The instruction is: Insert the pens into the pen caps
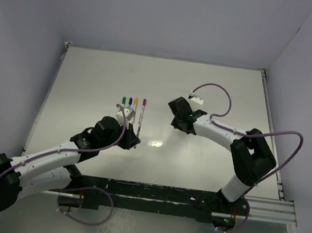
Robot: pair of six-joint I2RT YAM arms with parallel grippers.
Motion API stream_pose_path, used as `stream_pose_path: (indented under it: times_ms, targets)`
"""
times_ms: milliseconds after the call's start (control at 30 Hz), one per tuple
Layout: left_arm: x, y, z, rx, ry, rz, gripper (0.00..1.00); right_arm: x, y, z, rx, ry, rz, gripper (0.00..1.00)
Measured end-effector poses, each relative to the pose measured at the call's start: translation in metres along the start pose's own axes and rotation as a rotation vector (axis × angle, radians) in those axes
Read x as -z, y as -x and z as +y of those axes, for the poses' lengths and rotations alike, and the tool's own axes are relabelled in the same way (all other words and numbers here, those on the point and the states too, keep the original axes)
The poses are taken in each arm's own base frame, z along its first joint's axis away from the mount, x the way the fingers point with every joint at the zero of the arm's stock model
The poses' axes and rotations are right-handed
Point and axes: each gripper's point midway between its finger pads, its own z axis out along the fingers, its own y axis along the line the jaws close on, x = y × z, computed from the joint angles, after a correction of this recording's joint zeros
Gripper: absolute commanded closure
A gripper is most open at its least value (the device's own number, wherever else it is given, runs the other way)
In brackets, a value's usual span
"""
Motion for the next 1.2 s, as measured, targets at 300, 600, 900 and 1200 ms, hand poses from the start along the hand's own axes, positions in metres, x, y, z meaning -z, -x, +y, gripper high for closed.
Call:
stream_pose_path:
  times_ms: [300,600,900,1200]
  targets:
    - [0.000,0.001,0.002,-0.019,0.004,-0.003,1.00,-0.018,-0.006,-0.007,-0.012,-0.048,0.025,0.64]
    - [0.000,-0.001,0.003,-0.025,0.008,0.002,1.00,-0.027,0.000,-0.002,-0.031,-0.045,0.019,0.65]
    - [-0.002,-0.004,0.005,-0.026,0.015,0.015,1.00,-0.035,-0.001,-0.002,-0.029,-0.060,0.028,0.66]
    - [-0.004,-0.007,0.006,-0.024,0.019,0.029,1.00,-0.039,-0.005,-0.003,-0.027,-0.069,0.040,0.68]
